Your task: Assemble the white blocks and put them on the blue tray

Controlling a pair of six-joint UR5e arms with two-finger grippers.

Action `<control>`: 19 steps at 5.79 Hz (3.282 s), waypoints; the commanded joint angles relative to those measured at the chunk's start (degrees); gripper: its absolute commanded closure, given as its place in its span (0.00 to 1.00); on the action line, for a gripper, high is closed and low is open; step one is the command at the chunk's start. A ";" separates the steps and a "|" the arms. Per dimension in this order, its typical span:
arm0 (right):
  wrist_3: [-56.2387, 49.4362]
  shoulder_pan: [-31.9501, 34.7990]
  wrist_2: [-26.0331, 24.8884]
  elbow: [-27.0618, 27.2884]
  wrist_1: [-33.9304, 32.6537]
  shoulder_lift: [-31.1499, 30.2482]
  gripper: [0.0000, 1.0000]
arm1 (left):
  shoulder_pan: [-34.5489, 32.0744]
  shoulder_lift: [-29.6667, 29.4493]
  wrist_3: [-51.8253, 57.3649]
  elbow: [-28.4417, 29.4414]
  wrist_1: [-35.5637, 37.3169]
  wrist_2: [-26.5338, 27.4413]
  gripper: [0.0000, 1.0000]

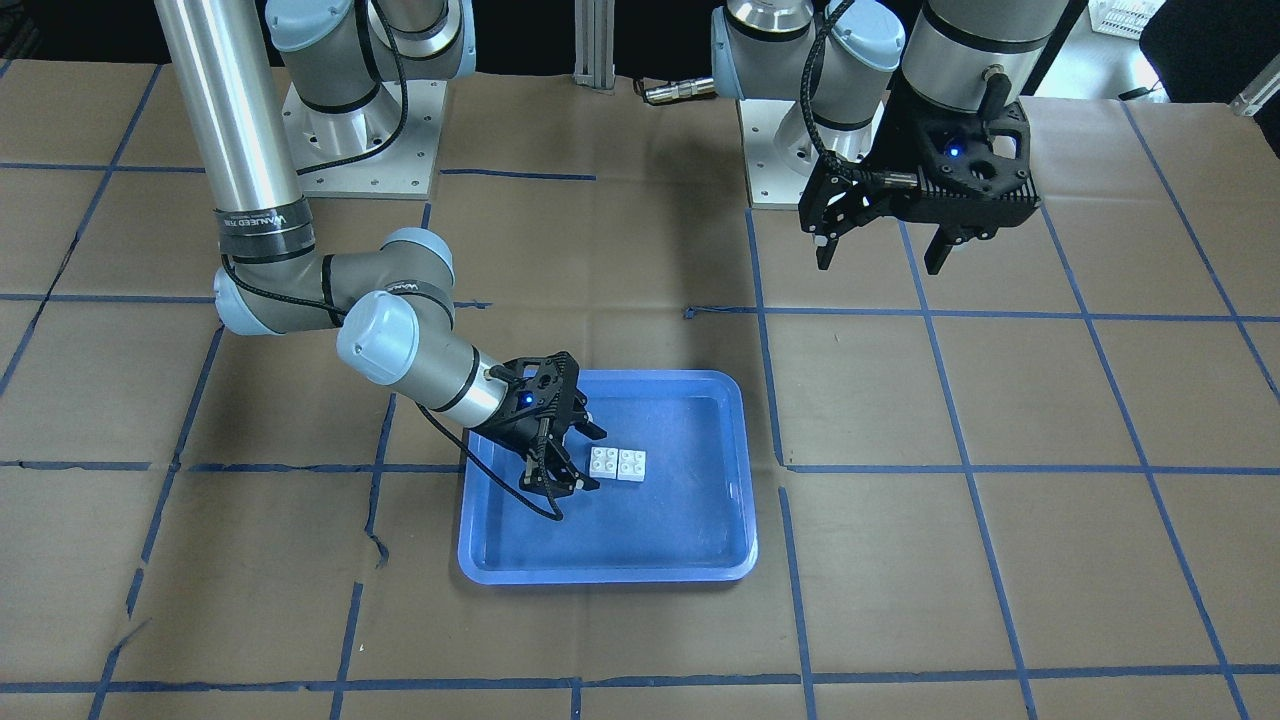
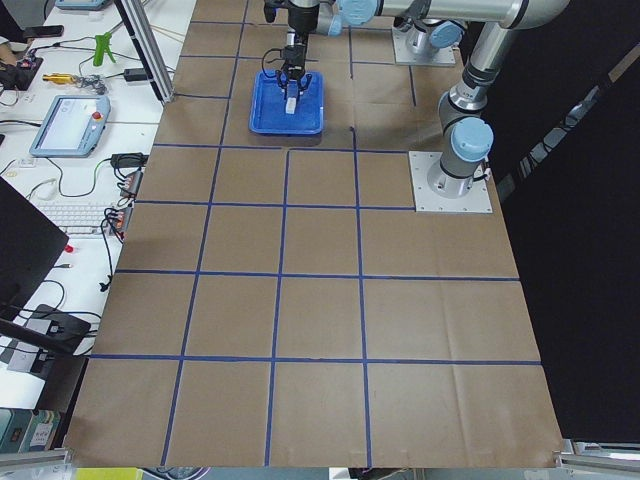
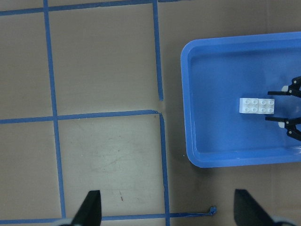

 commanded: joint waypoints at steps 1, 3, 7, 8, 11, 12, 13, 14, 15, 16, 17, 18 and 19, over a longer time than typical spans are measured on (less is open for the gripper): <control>3.20 0.00 0.15 -0.12 0.00 -0.44 0.00 | -0.09 0.24 0.00 -0.06 -0.11 0.00 0.01; 9.01 -0.09 -1.42 -1.95 1.05 -2.19 0.00 | -0.10 0.24 0.00 0.03 -0.11 0.00 0.01; 34.54 -0.35 -16.41 -2.22 14.84 -12.82 0.00 | -0.18 0.15 0.00 0.03 -0.11 0.00 0.01; 40.79 -0.27 -20.20 -2.57 15.98 -13.97 0.00 | -0.18 0.06 -0.09 -0.06 -0.11 0.00 0.01; 58.81 -0.53 -26.72 -9.31 40.51 -20.72 0.00 | -0.18 0.06 -0.09 0.03 -0.11 0.00 0.01; 59.13 -1.49 -27.18 -12.13 50.09 -22.48 0.00 | -0.18 0.15 -0.09 -0.14 -0.11 0.00 0.01; 61.05 -2.45 -27.45 -15.99 56.97 -23.55 0.00 | -0.10 0.06 -0.09 0.03 -0.11 0.00 0.01; 62.20 -2.99 -27.62 -19.68 61.56 -24.34 0.00 | -0.27 -0.02 -0.18 -0.14 -0.11 0.09 0.01; 62.30 -3.16 -32.41 -23.20 66.05 -25.65 0.00 | -0.18 0.06 -0.18 -0.06 -0.11 0.09 0.01; 64.30 -3.60 -35.07 -23.84 68.44 -27.58 0.00 | -0.10 0.06 -0.18 -0.06 -0.02 0.09 0.01; 65.02 -3.52 -36.31 -23.76 70.21 -30.21 0.00 | -0.18 0.15 -0.18 -0.06 -0.11 0.09 0.01; 67.89 -4.21 -37.46 -23.85 72.83 -31.45 0.00 | -0.18 0.06 -0.18 0.03 -0.11 0.00 0.01; 68.01 -6.48 -37.21 -24.02 73.38 -31.64 0.00 | -0.18 -0.02 -0.18 0.03 -0.11 0.00 0.01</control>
